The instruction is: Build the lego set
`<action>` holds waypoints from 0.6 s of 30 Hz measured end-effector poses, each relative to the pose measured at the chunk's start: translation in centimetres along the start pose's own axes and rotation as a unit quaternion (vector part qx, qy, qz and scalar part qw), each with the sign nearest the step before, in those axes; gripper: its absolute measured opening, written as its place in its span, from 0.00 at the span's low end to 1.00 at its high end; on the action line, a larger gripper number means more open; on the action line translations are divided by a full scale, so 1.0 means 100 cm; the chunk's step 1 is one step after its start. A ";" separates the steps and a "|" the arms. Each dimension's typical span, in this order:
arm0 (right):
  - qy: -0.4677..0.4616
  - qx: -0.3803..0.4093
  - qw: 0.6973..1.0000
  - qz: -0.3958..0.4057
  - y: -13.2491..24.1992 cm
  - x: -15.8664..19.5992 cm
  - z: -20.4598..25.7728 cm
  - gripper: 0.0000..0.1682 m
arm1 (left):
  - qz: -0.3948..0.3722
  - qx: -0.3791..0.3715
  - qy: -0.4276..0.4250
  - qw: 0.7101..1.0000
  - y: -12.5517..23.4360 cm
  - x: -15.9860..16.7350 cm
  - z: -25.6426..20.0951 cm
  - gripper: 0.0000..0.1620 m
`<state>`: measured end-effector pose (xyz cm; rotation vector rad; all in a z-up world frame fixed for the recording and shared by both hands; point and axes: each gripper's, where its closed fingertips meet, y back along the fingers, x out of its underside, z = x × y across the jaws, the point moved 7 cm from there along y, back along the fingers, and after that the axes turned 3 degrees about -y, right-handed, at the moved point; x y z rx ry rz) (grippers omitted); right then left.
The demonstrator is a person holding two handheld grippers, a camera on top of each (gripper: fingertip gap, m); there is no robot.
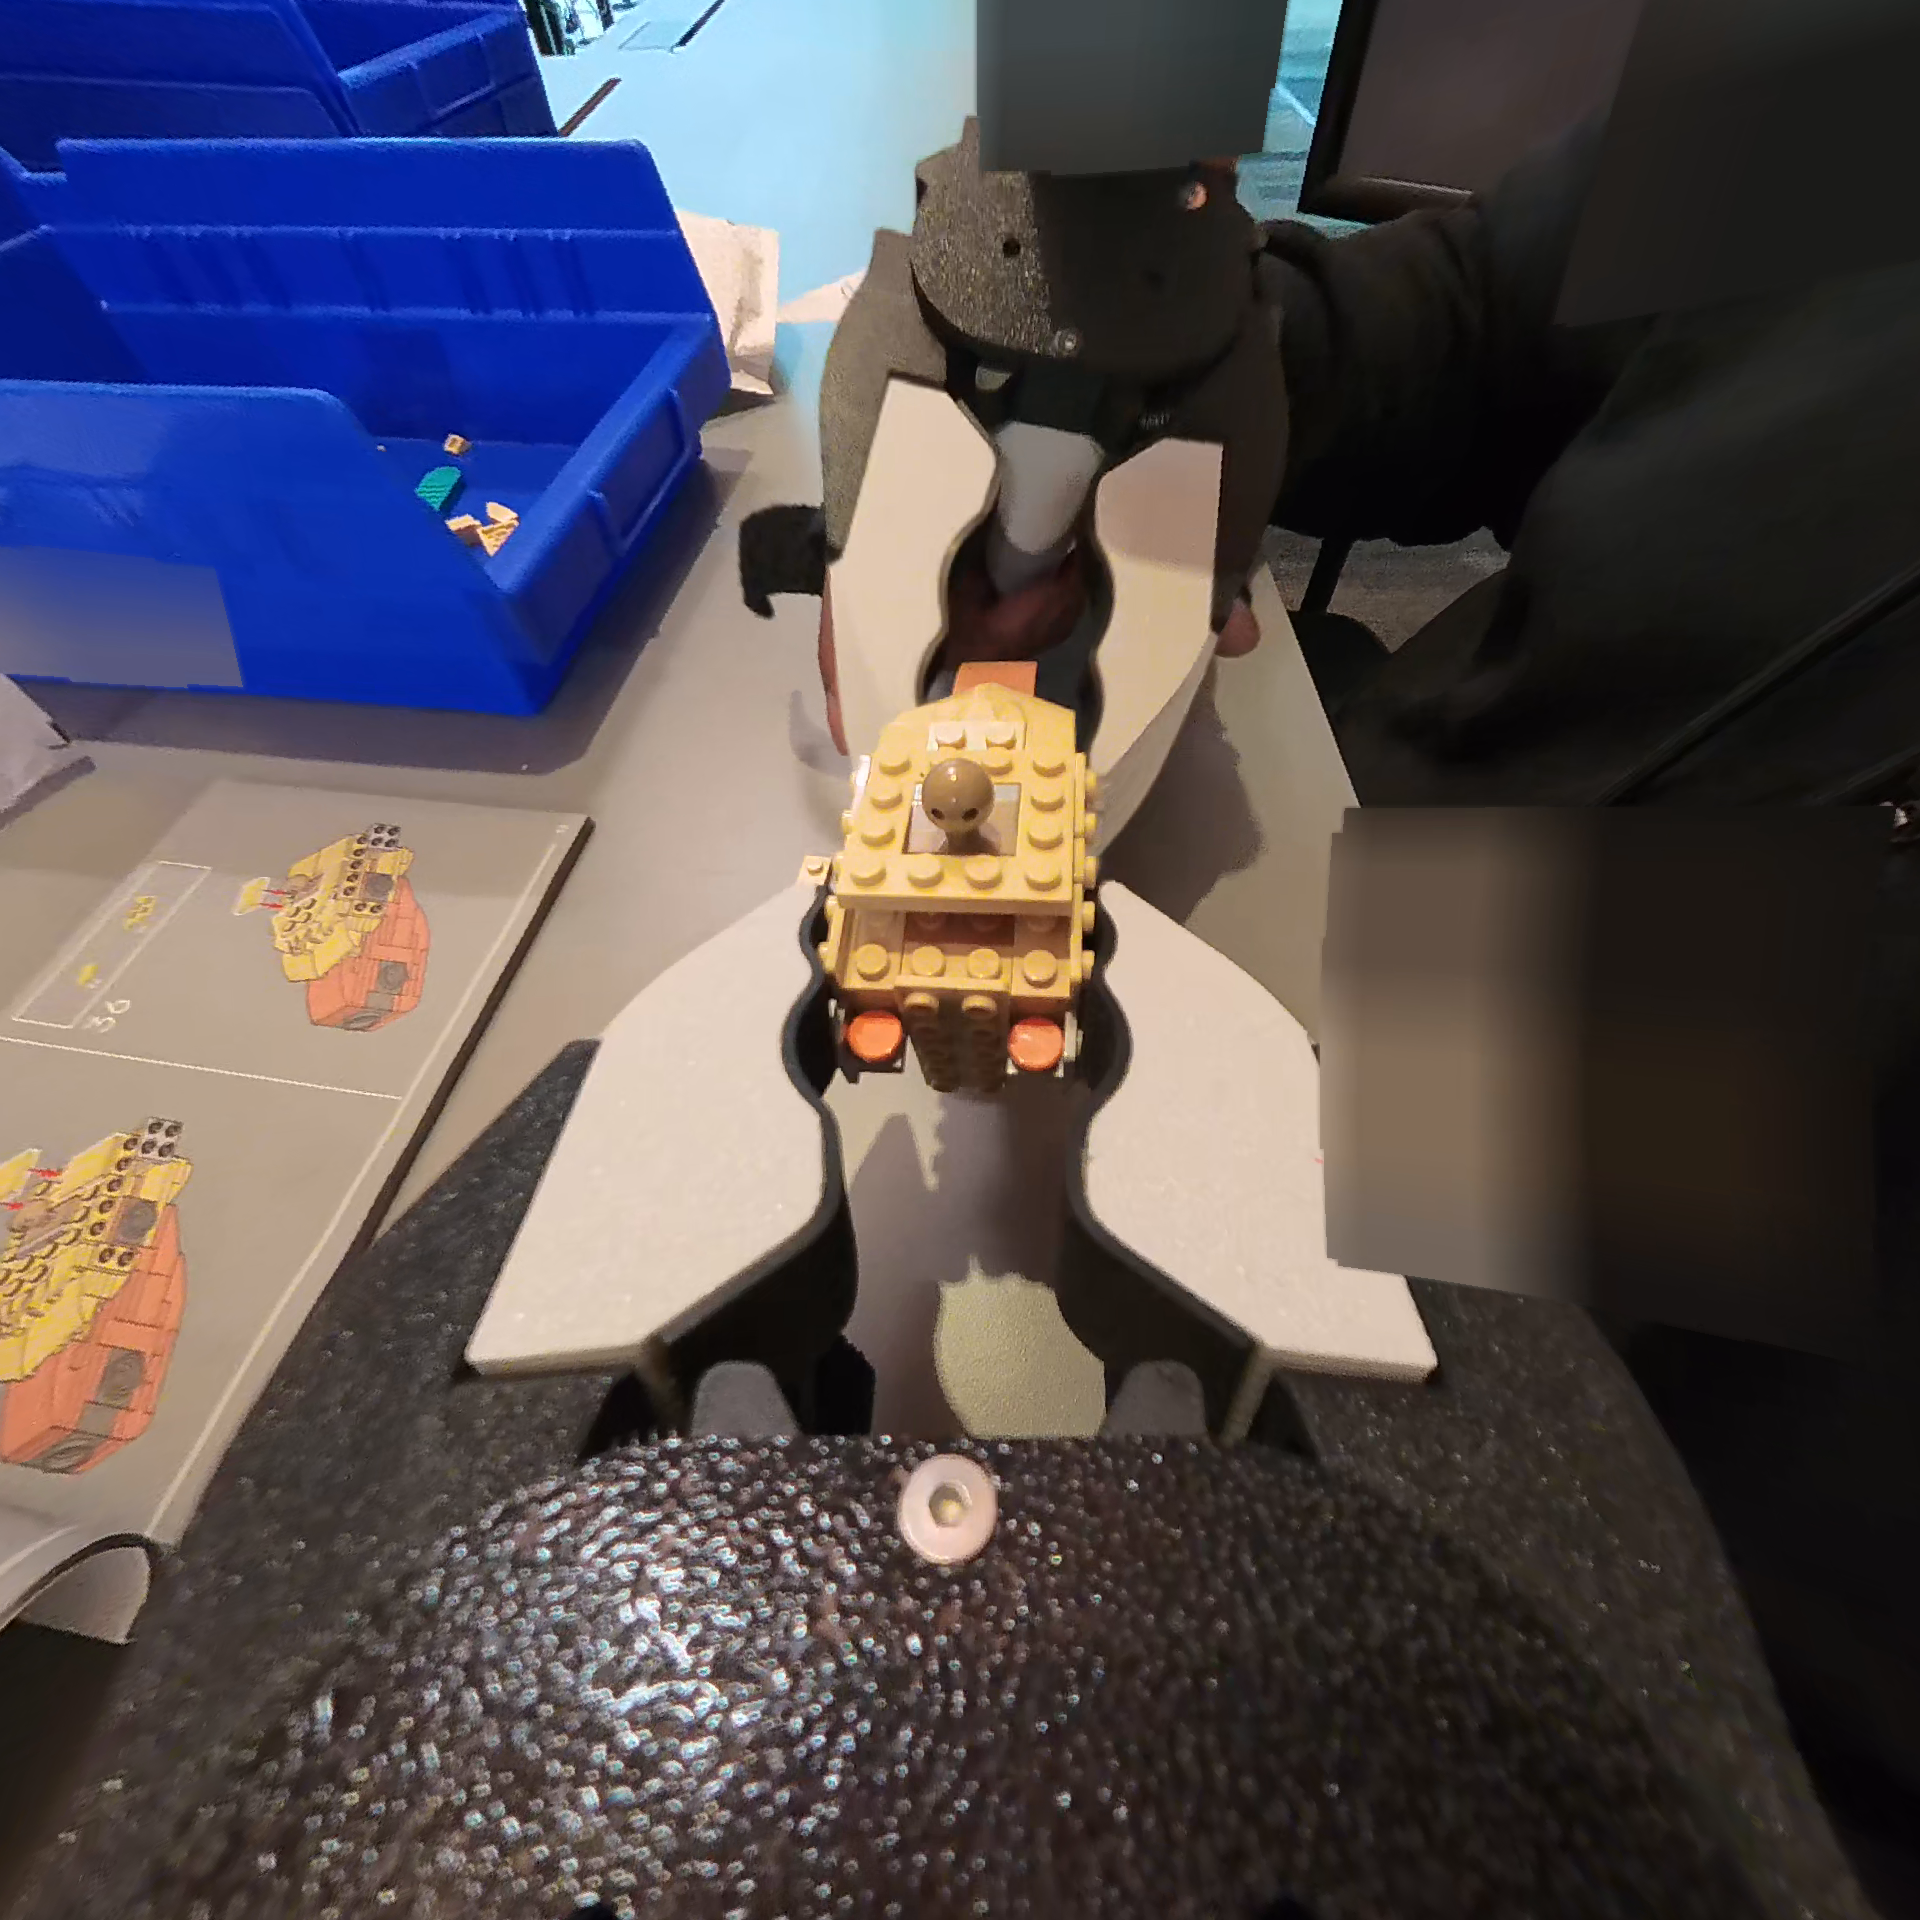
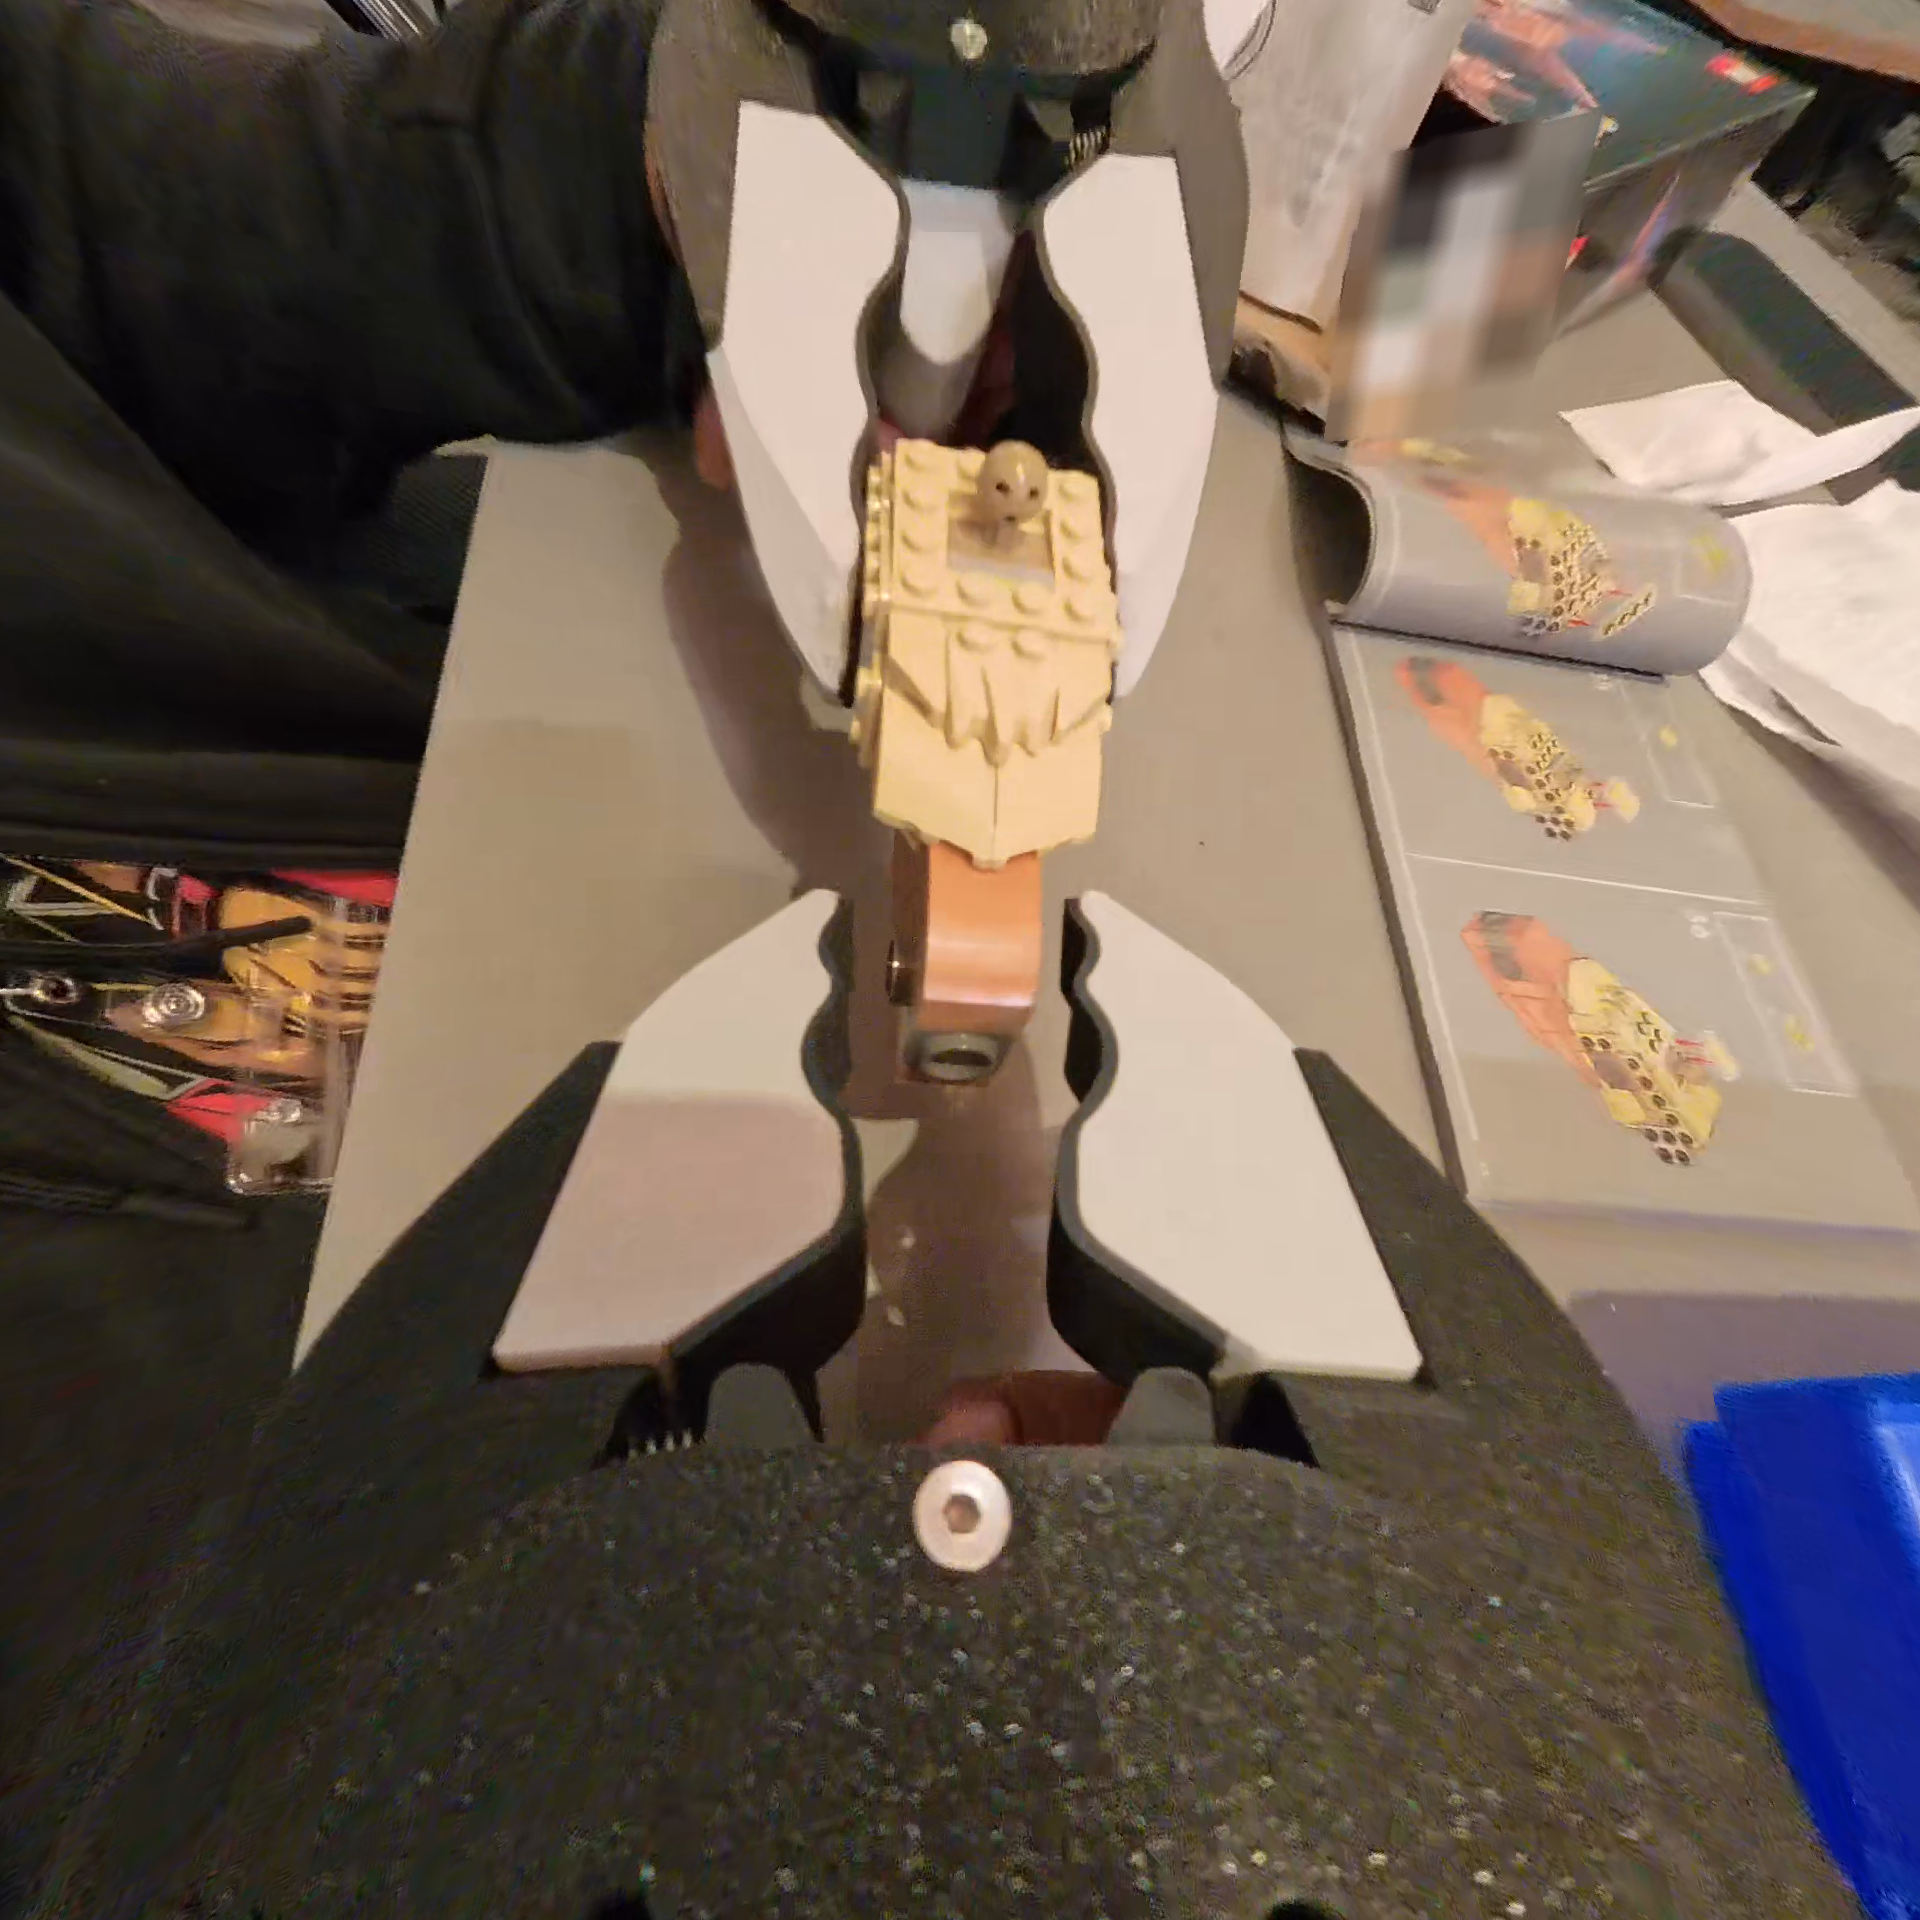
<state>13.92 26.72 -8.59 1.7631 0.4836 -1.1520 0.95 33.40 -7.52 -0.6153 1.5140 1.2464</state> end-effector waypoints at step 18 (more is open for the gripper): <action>-0.028 -0.020 0.994 -0.108 0.010 -0.011 0.003 0.13 | -0.087 -0.050 -0.002 0.995 0.014 -0.013 0.000 0.40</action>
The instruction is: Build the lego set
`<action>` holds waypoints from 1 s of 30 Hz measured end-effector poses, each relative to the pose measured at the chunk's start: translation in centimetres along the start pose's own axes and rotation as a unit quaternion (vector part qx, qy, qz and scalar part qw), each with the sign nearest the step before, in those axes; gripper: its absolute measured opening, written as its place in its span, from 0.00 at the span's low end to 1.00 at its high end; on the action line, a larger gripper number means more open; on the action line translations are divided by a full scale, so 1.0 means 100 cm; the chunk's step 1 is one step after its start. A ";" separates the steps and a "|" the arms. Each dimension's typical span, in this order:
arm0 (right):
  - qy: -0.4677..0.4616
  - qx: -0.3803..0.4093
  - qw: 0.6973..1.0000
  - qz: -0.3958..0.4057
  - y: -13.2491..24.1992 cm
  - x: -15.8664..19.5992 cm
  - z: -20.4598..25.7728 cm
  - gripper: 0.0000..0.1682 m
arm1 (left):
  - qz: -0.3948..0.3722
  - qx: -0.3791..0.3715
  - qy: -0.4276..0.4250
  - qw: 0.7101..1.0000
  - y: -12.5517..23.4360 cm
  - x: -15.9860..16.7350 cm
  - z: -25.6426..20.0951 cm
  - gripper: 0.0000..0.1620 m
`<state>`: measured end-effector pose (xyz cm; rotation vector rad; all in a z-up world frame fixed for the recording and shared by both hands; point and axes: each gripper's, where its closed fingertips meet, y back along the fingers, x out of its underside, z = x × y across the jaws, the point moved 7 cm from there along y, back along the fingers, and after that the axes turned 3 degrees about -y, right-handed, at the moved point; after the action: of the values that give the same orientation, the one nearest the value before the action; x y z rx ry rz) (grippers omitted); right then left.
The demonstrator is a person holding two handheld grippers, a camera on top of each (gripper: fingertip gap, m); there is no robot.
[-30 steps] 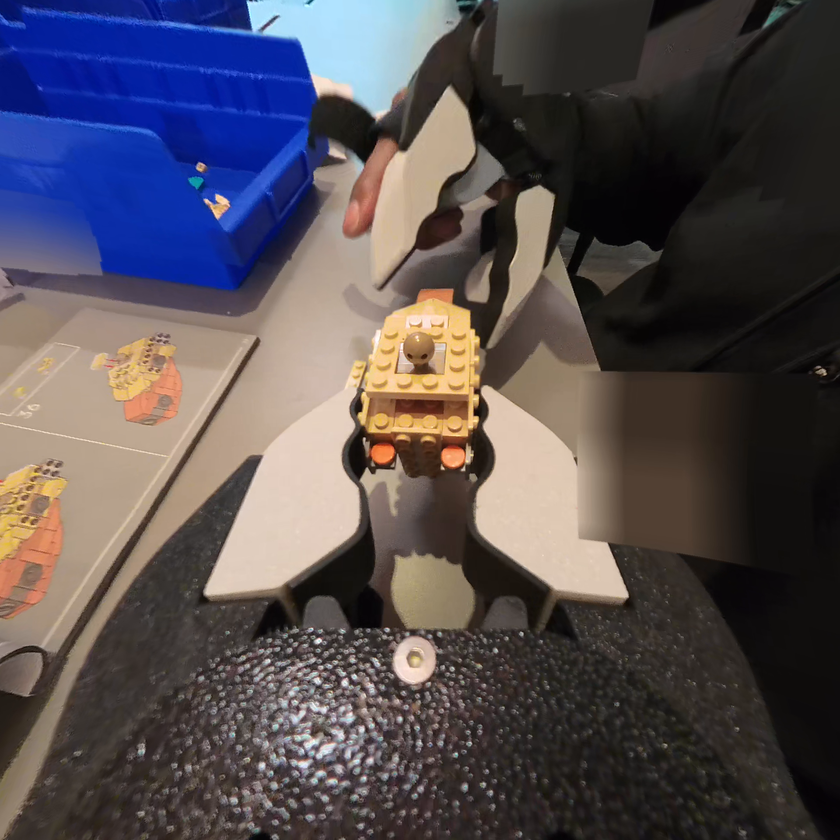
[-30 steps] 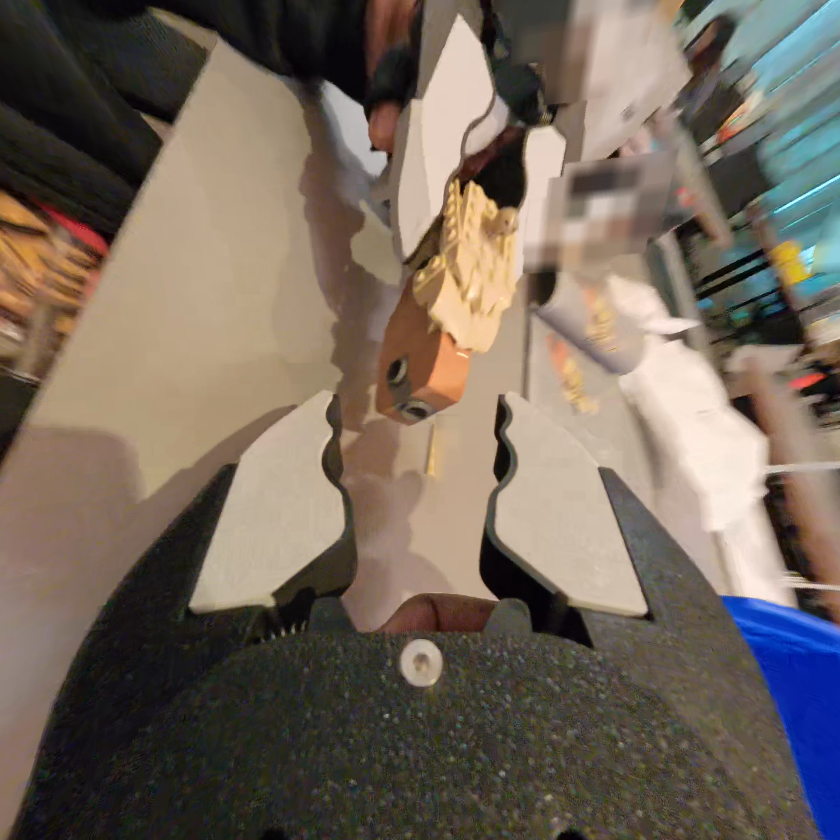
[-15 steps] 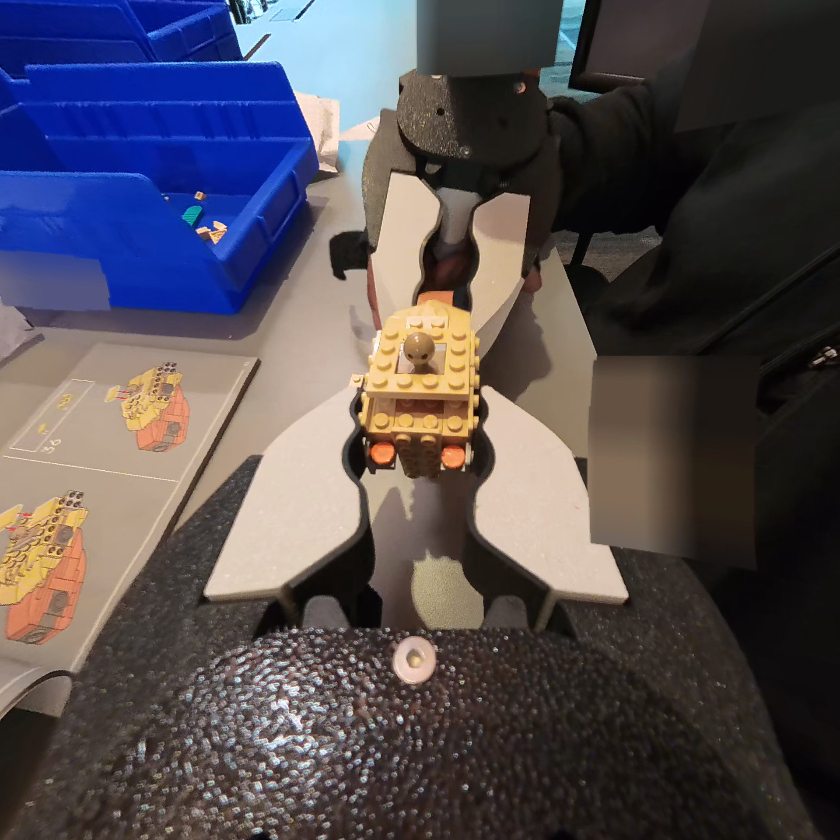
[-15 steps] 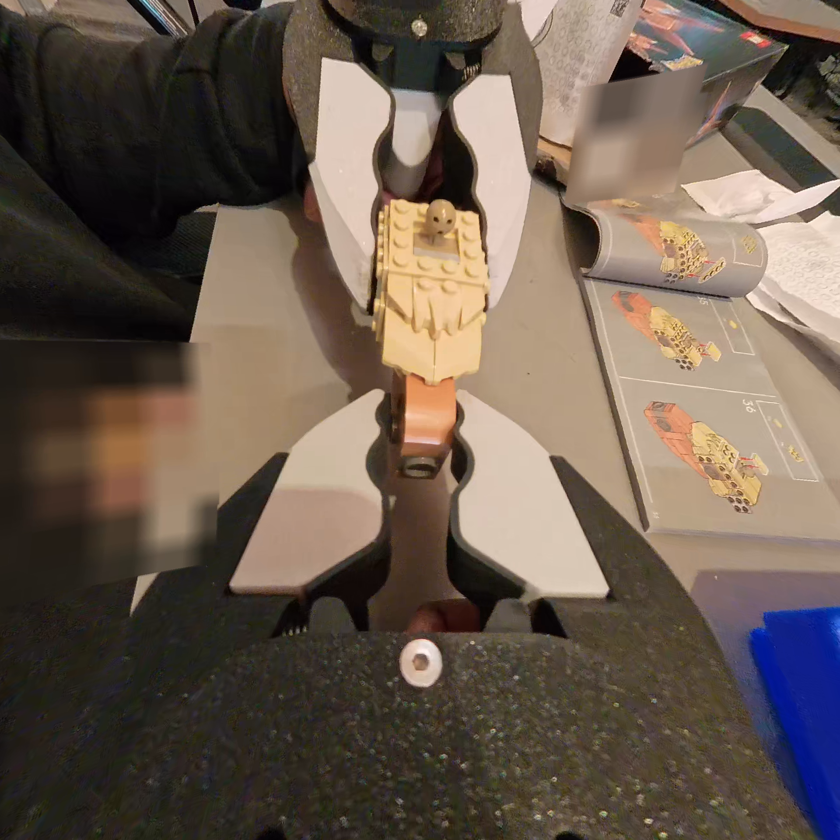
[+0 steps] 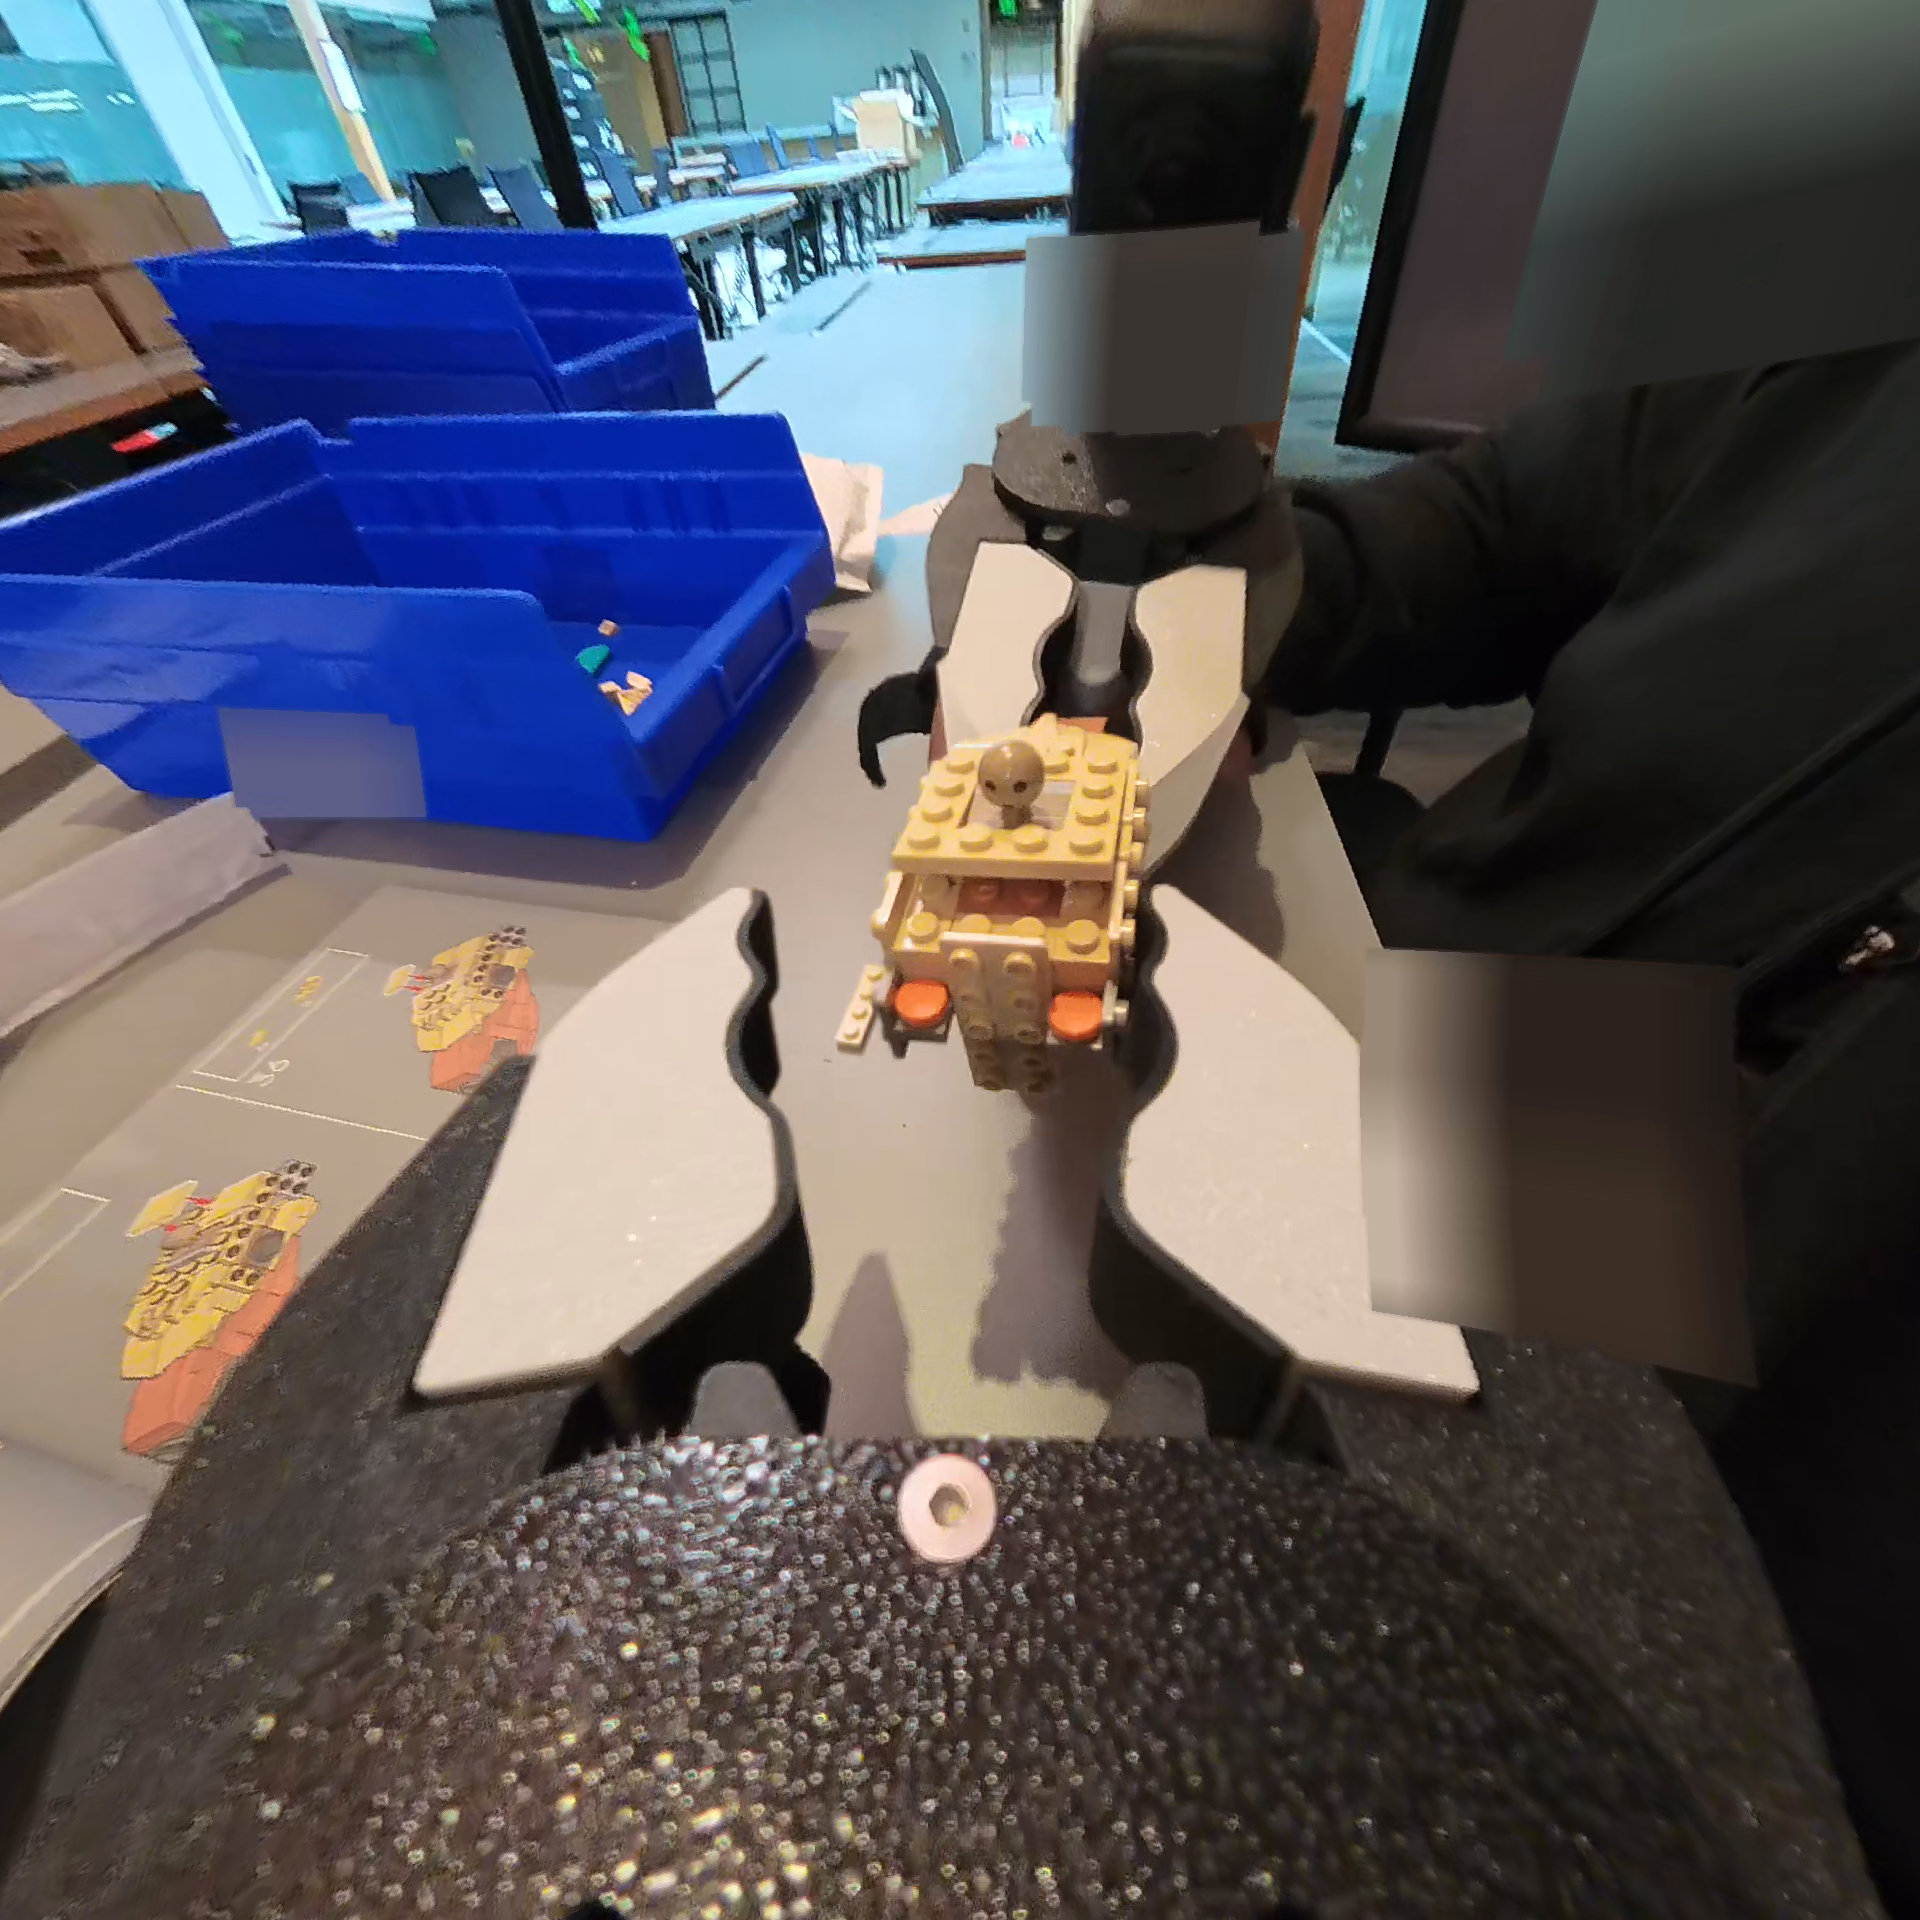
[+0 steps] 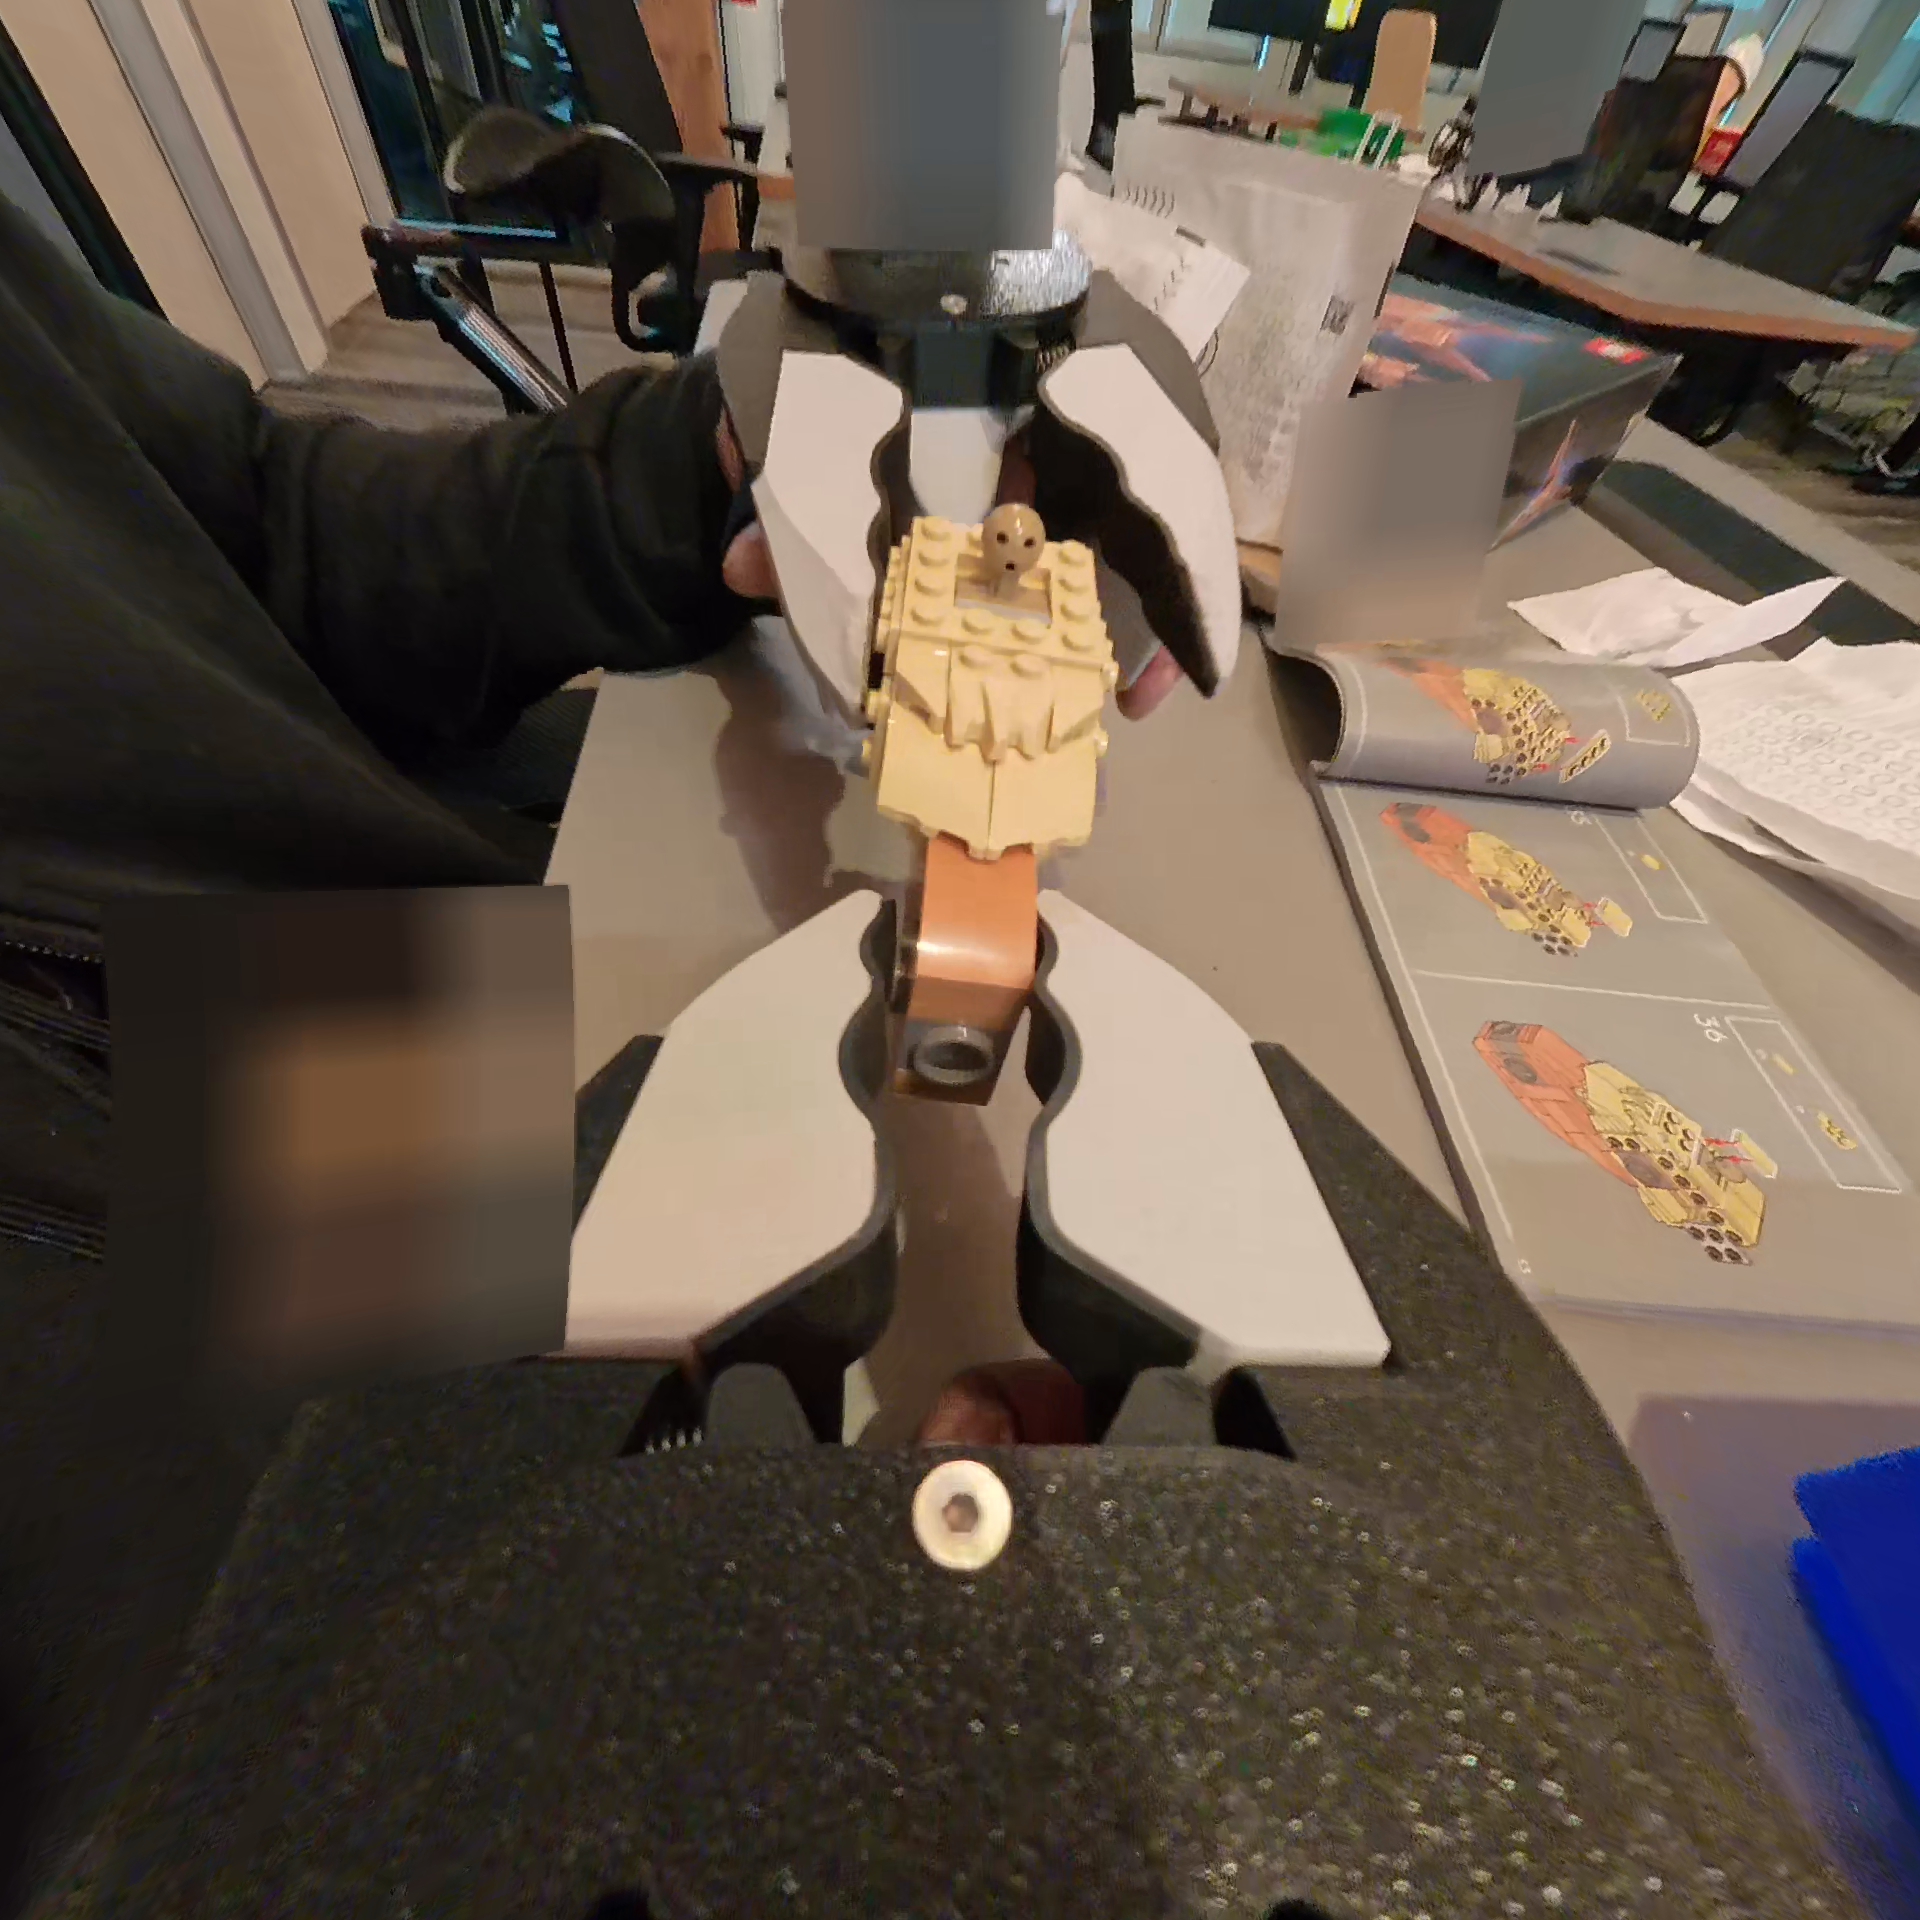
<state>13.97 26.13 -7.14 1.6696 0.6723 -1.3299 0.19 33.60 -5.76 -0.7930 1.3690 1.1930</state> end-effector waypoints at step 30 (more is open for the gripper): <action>-0.011 -0.011 0.990 -0.138 0.013 -0.029 0.013 0.13 | -0.226 0.022 0.181 0.957 -0.012 -0.013 -0.025 0.26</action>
<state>13.65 24.70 -4.07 1.5821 0.9269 -1.5246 0.84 30.71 -4.99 -1.2588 1.3977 0.6760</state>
